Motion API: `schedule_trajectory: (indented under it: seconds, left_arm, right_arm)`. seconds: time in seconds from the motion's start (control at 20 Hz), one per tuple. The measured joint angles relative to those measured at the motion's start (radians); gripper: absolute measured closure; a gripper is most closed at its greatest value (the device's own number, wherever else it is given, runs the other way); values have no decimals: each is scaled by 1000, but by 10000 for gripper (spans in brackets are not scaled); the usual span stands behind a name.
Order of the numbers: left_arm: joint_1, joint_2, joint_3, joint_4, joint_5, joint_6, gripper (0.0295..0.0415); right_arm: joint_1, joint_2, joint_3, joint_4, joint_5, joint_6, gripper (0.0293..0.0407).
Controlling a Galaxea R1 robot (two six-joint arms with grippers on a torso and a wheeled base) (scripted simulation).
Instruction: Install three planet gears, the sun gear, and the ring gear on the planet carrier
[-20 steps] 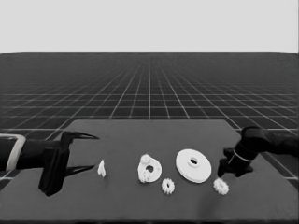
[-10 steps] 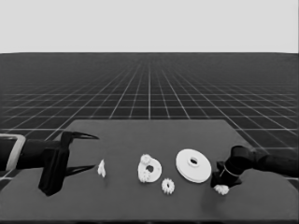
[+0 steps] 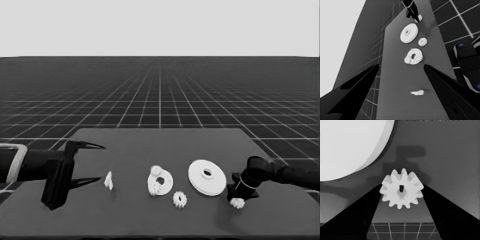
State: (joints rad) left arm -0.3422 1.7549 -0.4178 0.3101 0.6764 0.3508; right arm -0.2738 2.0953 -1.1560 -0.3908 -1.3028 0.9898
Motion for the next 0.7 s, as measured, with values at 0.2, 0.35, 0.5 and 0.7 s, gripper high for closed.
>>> schedule_trajectory:
  seconds: [0.2,0.35,0.5,0.7]
  left_arm:
    - [0,0,0,0,0,0,326]
    - [0,0,0,0,0,0,326]
    - [0,0,0,0,0,0,326]
    - [0,0,0,0,0,0,326]
  right_arm:
    - [208,-72,132,166,-131,22,388]
    - [234,-75,137,189,-144,22,388]
    - [239,-75,138,193,-147,22,388]
    - [280,682,-195,200,-247,453,388]
